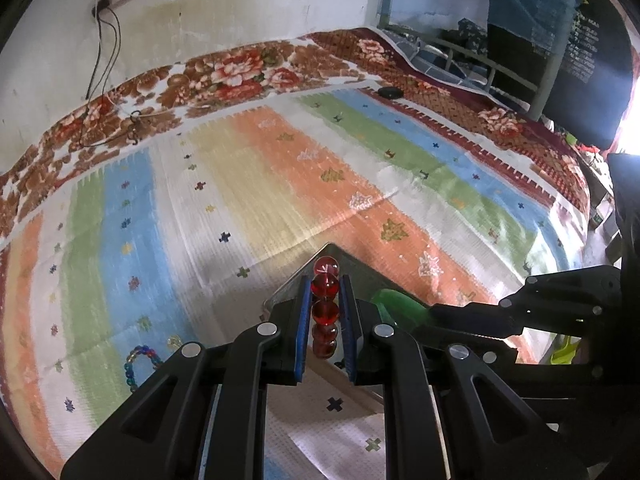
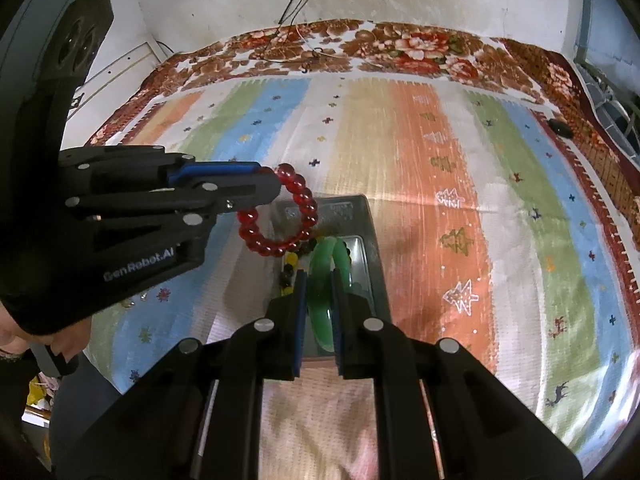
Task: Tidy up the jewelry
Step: 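Lower the green bangle into the tin with right gripper while left drops the red bracelet in, then withdraw both grippers toward the gold bangle and multicolour bracelet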
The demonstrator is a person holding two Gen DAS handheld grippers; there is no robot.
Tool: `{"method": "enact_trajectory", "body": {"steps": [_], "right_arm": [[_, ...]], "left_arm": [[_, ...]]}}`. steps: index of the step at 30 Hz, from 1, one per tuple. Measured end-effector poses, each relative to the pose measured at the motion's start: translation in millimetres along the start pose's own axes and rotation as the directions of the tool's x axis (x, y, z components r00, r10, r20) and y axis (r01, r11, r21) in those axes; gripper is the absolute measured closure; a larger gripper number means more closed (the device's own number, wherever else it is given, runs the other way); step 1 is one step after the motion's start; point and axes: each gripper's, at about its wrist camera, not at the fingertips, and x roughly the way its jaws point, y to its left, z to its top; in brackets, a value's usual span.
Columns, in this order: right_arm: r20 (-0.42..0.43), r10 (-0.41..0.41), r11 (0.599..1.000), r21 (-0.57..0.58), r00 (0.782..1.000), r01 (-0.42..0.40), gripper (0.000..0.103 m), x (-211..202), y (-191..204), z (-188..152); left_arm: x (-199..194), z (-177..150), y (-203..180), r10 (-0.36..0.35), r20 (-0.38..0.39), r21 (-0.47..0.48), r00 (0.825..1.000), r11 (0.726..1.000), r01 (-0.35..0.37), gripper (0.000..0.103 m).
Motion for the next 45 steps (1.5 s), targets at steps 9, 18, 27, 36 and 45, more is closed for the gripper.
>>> {"method": "enact_trajectory", "body": {"steps": [9,18,27,36,45], "right_arm": [[-0.023,0.032,0.999,0.039,0.999,-0.031,0.074,12,-8,-7],[-0.020,0.022,1.000,0.018,1.000,-0.022,0.073,9,-2,-11],[-0.002,0.042,0.999,-0.028,0.999,-0.043,0.062,2,33,-4],[-0.023,0.075,0.995,-0.071,0.997,-0.076,0.056,16,86,-1],[-0.066,0.079,0.990,-0.108,0.995,-0.086,0.055,56,132,9]], "left_arm": [[-2,5,9,0.000,0.010,-0.032,1.000,0.999,0.001,0.068],[-8,-9,22,0.035,0.001,-0.035,0.999,0.999,-0.035,0.068],[-32,-53,81,0.140,-0.057,-0.091,0.989,0.985,-0.144,0.066],[-59,-107,138,0.191,-0.099,-0.165,0.977,0.965,-0.205,0.064],[-65,-156,163,0.183,-0.155,-0.188,0.971,0.959,-0.211,0.064]]}}
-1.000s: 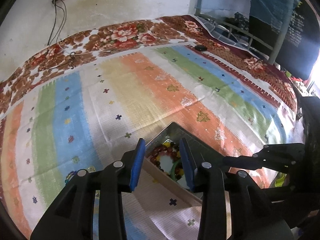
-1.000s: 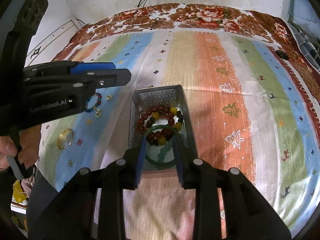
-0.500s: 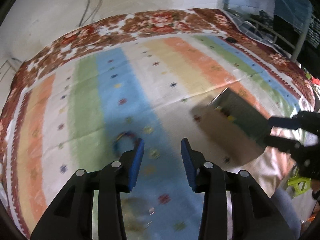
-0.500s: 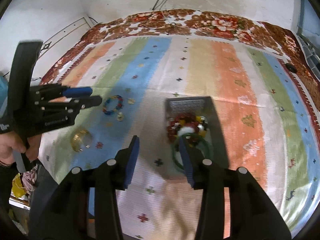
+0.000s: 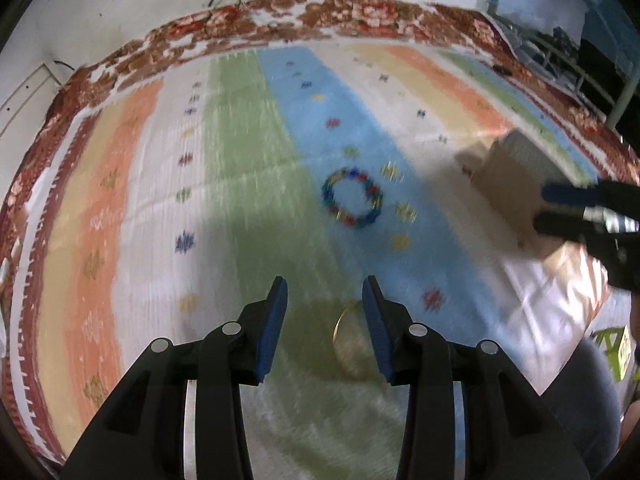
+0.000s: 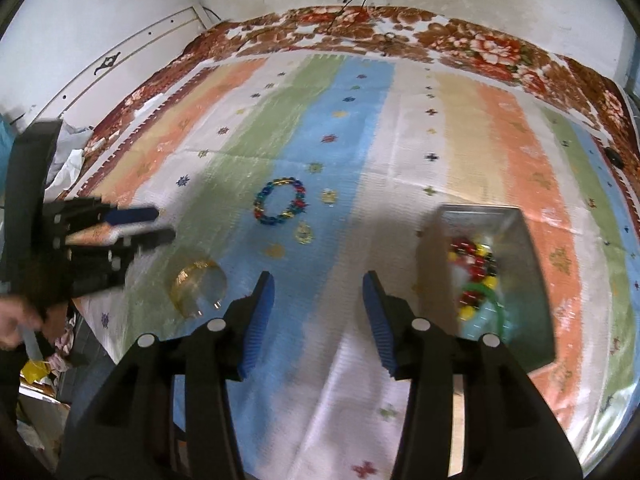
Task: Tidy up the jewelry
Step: 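Withdraw both grippers toward the gold bangle and multicolour bracelet, then grasp the open gold bangle with left gripper while right grasps the multicolour beaded bracelet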
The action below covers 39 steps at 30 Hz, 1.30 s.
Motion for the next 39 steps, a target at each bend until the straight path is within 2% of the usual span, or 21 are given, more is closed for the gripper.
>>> {"method": "enact_trajectory", "body": {"steps": [6,9,16,22,33,39], "right_arm": [[-0.032,0.024,0.999,-0.040,0.999,-0.025,0.055,29,27,12],[-0.047,0.018,0.998,-0.062,0.999,-0.021,0.055,42,35,15],[-0.078,0.011,0.996,-0.091,0.997,-0.018,0.055,68,39,23],[-0.102,0.018,0.992,-0.126,0.995,-0.031,0.055,93,45,34],[-0.162,0.045,0.978,-0.193,0.986,-0.076,0.055,136,64,57],[-0.187,0.041,0.976,-0.204,0.982,-0.080,0.050,155,64,63]], "left_arm": [[10,-20,14,-0.010,-0.033,-0.010,0.999,1.000,0.010,0.064],[12,-25,11,-0.029,-0.039,0.020,0.999,0.999,0.030,0.064],[26,-32,8,-0.081,-0.056,0.016,0.995,0.996,0.082,0.064],[38,-36,0,-0.095,-0.082,0.048,0.992,0.994,0.099,0.063],[46,-39,4,-0.125,-0.081,0.068,0.989,0.989,0.131,0.063],[46,-42,4,-0.131,-0.074,0.084,0.989,0.987,0.137,0.065]]}}
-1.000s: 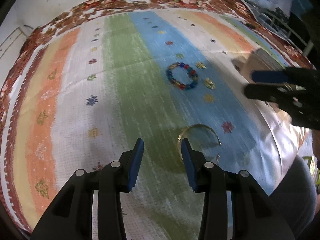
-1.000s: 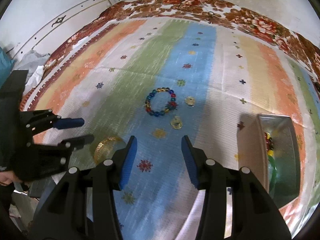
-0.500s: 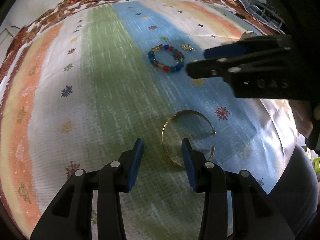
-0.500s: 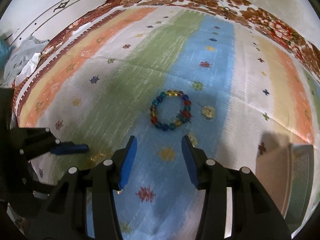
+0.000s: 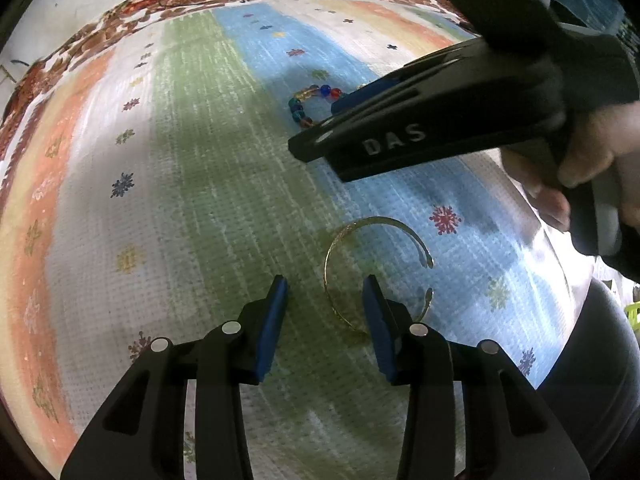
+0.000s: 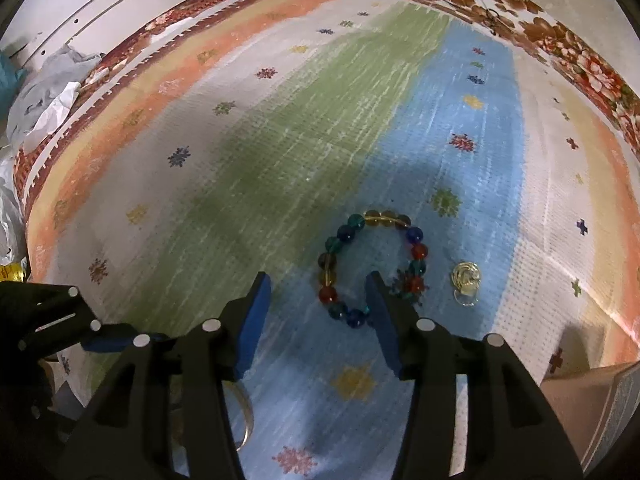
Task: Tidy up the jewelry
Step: 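Grasp the open gold bangle with left gripper while right grasps the multicolour beaded bracelet, then carry the multicolour bracelet into the tin with right gripper while left lifts the gold bangle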
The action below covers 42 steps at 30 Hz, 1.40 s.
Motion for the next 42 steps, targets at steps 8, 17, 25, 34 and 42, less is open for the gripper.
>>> {"method": "enact_trajectory", "body": {"steps": [8,17,25,34,42], "right_arm": [[-0.008,-0.030,0.999,-0.029,1.000,0.030,0.059,7,2,2],[0.002,-0.056,0.996,-0.065,0.998,0.056,0.092,4,12,-4],[0.033,-0.059,0.994,-0.084,0.998,0.062,0.092,-14,21,-7],[0.072,-0.053,0.995,-0.081,0.996,0.059,0.092,-43,25,-11],[0.116,-0.060,0.993,-0.097,0.992,0.071,0.092,-76,28,-20]], "left_arm": [[1,2,7,0.034,-0.002,0.005,0.999,0.999,-0.034,0.089],[-5,-2,14,0.037,0.026,-0.036,0.999,0.999,-0.036,0.101],[-15,-6,27,0.063,0.041,-0.078,0.997,0.995,-0.059,0.101],[-34,-7,29,0.071,0.069,-0.106,0.995,0.992,-0.063,0.101],[-45,-2,23,0.092,0.073,-0.085,0.993,0.993,-0.086,0.101]]}}
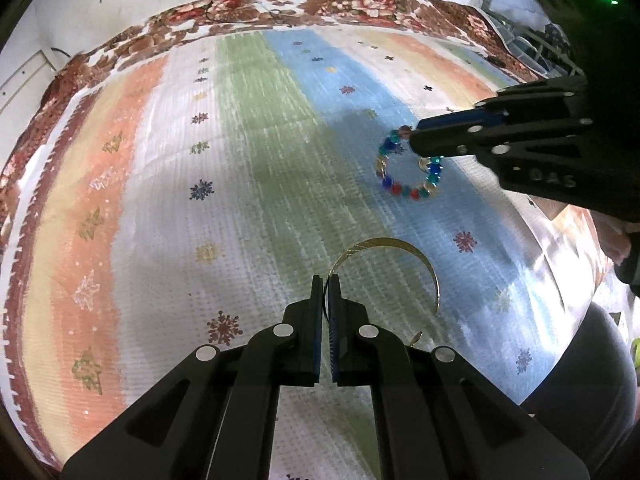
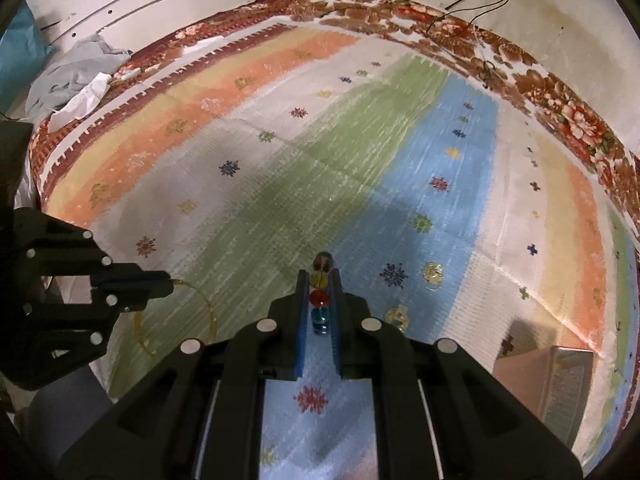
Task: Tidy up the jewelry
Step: 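Carry the multicolour bracelet into the tin with right gripper while left lifts the gold bangle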
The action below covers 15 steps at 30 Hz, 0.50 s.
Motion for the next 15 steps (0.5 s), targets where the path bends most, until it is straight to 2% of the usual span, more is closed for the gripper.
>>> {"method": "enact_trajectory", "body": {"steps": [10,15], "right_arm": [[0.083,-0.022,0.998,0.062,0.996,0.017,0.092,-43,-7,-9],[0.111,-0.039,0.997,0.065,0.993,0.032,0.092,-64,-13,-17]], "left_arm": [[-20,17,-12,0.033,0.027,0.012,0.999,0.999,-0.033,0.101],[-30,29,-32,0.049,0.039,0.072,0.998,0.996,-0.051,0.101]]}}
